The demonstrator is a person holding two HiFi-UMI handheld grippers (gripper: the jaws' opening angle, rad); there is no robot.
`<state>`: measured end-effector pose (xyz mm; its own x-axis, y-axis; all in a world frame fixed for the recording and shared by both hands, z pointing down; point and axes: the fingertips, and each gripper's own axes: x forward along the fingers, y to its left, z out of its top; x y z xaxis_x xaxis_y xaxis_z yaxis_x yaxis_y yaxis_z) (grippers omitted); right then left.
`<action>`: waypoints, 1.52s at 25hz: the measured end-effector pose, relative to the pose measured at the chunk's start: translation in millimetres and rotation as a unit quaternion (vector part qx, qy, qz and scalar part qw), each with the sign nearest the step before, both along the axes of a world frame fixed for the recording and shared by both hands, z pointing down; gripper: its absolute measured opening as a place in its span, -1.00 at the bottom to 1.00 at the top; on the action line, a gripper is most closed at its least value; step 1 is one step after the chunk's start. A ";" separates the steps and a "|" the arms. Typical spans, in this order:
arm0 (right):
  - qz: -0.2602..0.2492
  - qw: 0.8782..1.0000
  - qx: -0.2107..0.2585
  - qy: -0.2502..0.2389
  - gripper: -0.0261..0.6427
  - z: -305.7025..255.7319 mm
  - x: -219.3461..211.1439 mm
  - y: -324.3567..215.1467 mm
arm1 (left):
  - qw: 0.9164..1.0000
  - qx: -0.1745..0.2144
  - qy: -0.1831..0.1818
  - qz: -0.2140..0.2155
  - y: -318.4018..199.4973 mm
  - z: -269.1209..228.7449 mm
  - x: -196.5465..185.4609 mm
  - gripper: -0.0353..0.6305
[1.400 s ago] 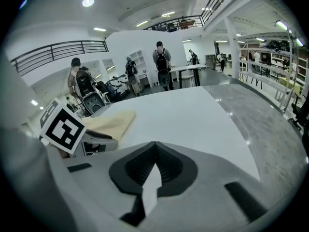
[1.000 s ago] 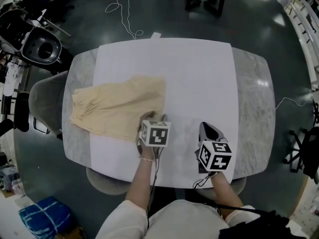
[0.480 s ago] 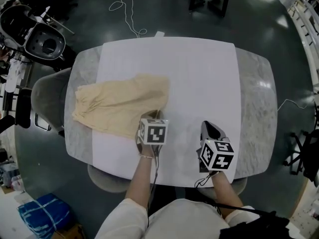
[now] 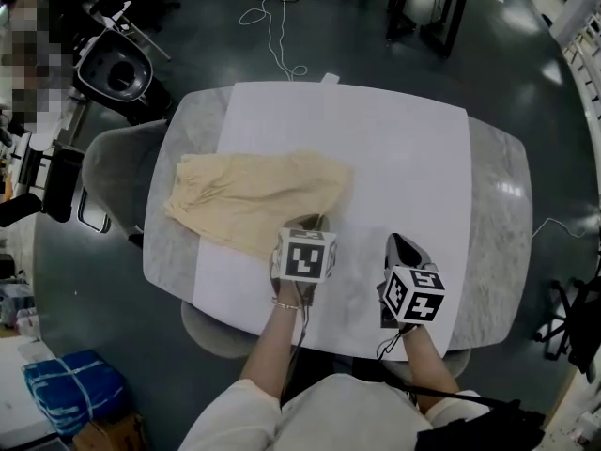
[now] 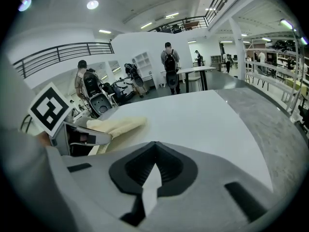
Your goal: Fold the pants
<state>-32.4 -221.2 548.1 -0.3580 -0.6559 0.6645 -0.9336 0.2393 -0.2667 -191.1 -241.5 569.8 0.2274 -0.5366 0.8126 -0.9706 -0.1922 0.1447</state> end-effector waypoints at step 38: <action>-0.097 0.993 0.048 0.054 -0.94 -36.2 -243.7 -17.7 | 0.990 0.063 0.012 -0.128 -10.1 -85.7 -362.6 -0.81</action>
<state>-276.1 -238.9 511.9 -0.4145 -0.6429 0.6441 -0.8890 0.4374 -0.1355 -553.7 -251.6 484.1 0.0887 -0.6753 0.7322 -0.9865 0.0419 0.1581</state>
